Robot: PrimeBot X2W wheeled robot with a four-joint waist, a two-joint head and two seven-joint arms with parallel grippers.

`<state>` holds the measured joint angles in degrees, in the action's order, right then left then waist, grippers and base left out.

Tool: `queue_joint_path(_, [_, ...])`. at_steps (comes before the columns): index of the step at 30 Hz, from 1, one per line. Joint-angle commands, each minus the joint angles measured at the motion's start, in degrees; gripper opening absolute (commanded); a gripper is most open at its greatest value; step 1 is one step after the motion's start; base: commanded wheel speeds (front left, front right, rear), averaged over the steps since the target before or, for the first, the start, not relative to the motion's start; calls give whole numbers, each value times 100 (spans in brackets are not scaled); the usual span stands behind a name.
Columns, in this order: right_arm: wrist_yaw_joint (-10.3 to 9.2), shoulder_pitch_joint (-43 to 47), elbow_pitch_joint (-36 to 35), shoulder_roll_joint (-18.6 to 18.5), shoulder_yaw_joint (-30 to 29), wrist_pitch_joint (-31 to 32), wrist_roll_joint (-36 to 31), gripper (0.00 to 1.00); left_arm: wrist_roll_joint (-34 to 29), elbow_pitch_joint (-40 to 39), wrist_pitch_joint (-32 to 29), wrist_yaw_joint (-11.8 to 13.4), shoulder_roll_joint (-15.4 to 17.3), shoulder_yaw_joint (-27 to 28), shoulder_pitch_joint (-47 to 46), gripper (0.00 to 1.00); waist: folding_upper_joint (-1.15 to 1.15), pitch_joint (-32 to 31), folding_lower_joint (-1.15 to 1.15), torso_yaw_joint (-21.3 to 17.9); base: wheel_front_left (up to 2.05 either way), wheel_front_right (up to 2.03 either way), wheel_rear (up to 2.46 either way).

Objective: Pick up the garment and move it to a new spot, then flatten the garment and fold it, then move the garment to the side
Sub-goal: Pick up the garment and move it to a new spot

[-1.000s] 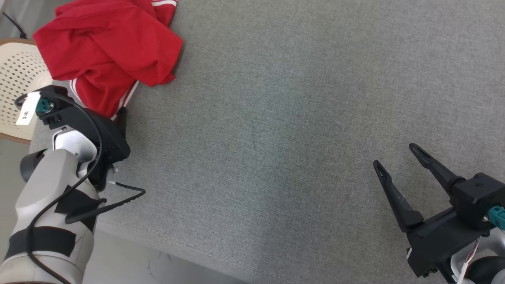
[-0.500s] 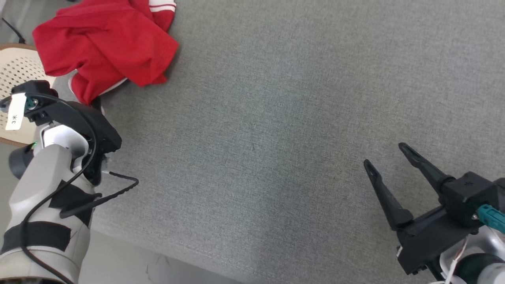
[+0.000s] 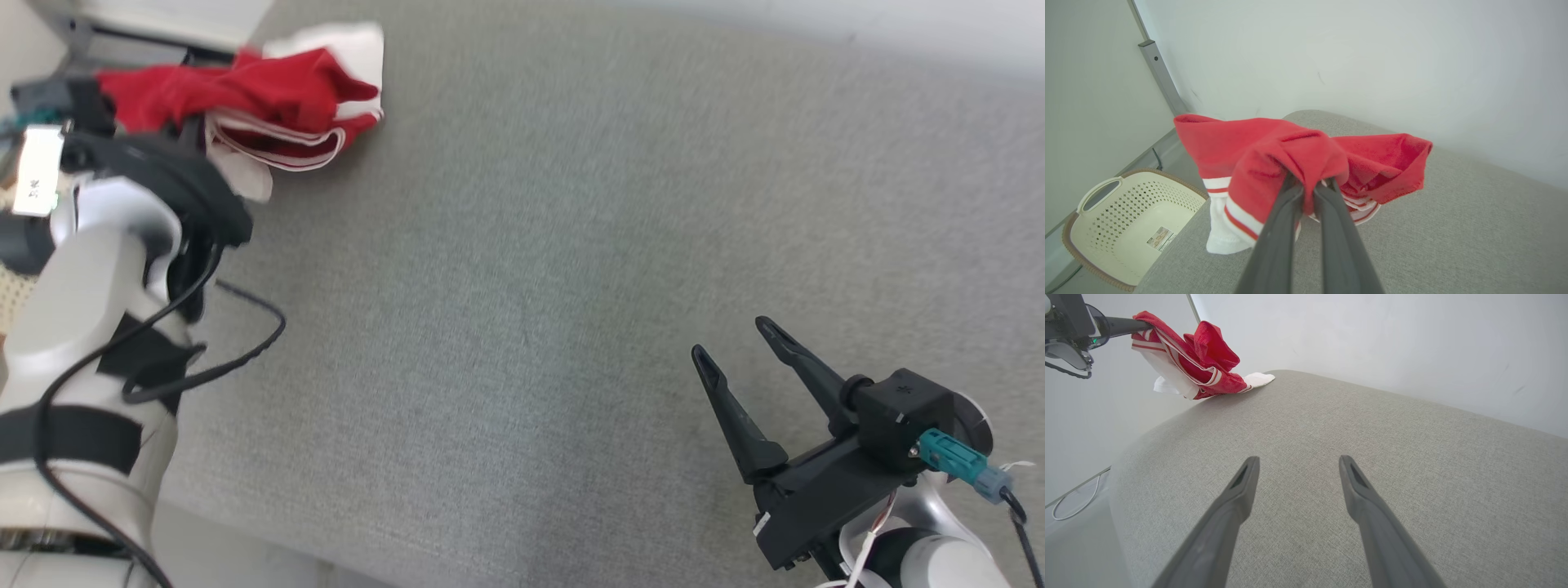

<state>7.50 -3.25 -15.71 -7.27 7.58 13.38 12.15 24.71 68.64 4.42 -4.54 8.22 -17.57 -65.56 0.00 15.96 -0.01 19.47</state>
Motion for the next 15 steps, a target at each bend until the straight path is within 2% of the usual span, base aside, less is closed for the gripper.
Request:
queue_joint_path(1, [-2, -40, 37, 41, -18, -74, 42, 100, -44, -79, 42, -14, -40, -26, -110, 0, 0, -394, 1, -182, 0, 0, 0])
queue_joint_path(6, [-2, 6, 400, 229, -40, -418, 110, 100, -244, -412, 5, -90, -216, -346, -365, 0, 0, -772, 1, -399, 0, 0, 0])
queue_joint_path(9, [-2, -7, 558, 310, 7, -576, 143, 100, -363, -653, -8, -5, -314, -505, -522, 0, 0, -944, 1, -555, 0, 0, 0])
queue_joint_path(15, [-2, 5, 826, 404, 90, -772, 210, 100, -379, -1315, -112, -25, -476, -828, -632, 0, 0, -1236, 1, -874, 0, 0, 0])
